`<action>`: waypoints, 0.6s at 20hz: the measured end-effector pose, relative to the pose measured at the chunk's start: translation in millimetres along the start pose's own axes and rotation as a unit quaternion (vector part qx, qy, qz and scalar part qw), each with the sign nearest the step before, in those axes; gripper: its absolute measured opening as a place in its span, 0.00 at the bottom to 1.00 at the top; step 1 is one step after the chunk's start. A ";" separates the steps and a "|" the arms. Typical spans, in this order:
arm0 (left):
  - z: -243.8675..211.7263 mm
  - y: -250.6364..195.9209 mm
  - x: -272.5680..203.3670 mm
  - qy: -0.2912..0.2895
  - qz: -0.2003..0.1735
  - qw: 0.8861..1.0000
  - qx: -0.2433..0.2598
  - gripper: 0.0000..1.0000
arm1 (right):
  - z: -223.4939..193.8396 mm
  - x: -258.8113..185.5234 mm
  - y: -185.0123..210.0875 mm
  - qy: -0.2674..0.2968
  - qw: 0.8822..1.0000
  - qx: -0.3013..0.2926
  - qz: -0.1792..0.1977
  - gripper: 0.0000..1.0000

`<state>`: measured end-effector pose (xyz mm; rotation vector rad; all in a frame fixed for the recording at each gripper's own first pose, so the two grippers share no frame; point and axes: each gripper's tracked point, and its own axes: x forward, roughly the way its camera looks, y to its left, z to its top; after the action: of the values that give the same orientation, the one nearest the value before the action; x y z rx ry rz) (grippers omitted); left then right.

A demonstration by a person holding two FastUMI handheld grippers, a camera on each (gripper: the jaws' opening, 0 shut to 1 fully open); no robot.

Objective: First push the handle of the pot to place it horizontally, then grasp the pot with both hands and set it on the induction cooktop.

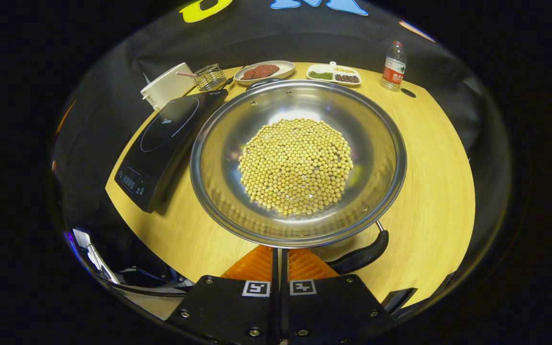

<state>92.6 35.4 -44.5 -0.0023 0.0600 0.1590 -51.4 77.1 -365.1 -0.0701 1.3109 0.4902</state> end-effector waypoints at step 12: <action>-6.7 -25.5 2.1 0.009 0.004 1.000 0.009 1.00 | 14.3 -0.1 -74.0 -0.008 0.995 -0.048 -0.082 0.00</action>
<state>98.3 10.5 -51.4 0.0136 0.0802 0.1658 -10.0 15.4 -377.6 -0.2510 1.2546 0.4120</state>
